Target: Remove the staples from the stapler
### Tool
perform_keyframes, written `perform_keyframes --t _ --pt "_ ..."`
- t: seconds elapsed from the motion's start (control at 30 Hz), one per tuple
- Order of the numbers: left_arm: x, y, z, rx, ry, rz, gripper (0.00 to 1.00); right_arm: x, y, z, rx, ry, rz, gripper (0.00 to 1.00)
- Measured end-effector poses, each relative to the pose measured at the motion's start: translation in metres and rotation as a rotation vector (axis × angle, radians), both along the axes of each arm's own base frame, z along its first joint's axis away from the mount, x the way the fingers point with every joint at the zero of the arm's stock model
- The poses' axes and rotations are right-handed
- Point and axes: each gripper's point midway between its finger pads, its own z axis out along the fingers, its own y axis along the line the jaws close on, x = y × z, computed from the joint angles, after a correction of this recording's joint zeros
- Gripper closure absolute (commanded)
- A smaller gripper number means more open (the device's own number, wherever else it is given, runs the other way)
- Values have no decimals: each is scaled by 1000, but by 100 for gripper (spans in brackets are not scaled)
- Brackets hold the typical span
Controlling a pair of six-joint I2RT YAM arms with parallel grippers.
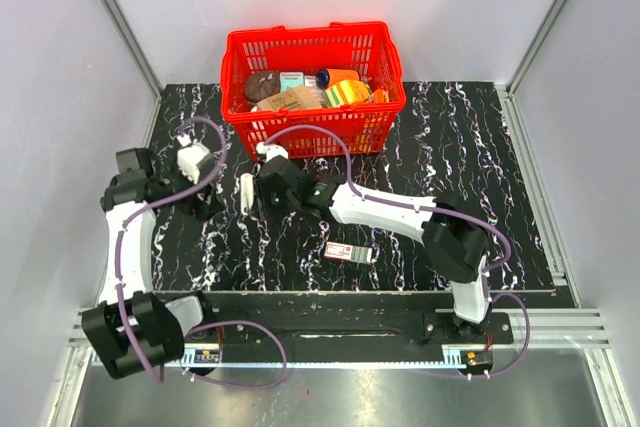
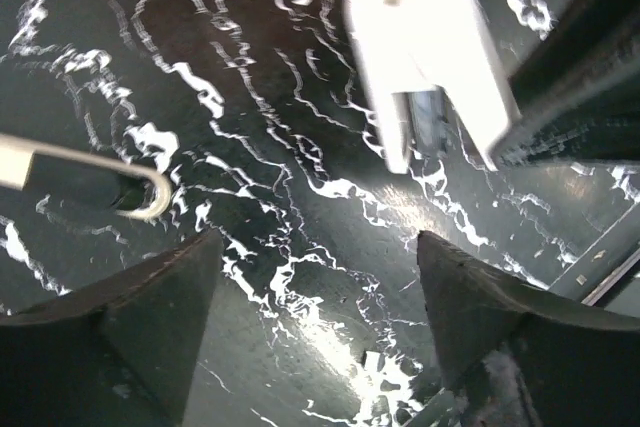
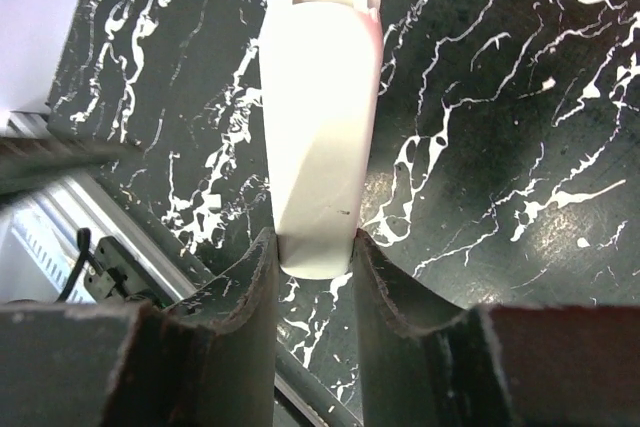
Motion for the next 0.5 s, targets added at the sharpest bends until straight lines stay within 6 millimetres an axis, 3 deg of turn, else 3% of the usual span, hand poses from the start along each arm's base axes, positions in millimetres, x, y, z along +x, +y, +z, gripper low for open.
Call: perform_keyframes --t 0.27,0.4,0.5 --pt "32 59 23 -131 52 299 2 1 6 -39 -115 66 15 100" --pt "32 69 23 -161 71 367 2 -5 8 -66 -198 110 38 100" --pt "33 70 22 -168 75 379 2 -16 7 -75 -256 145 71 100"
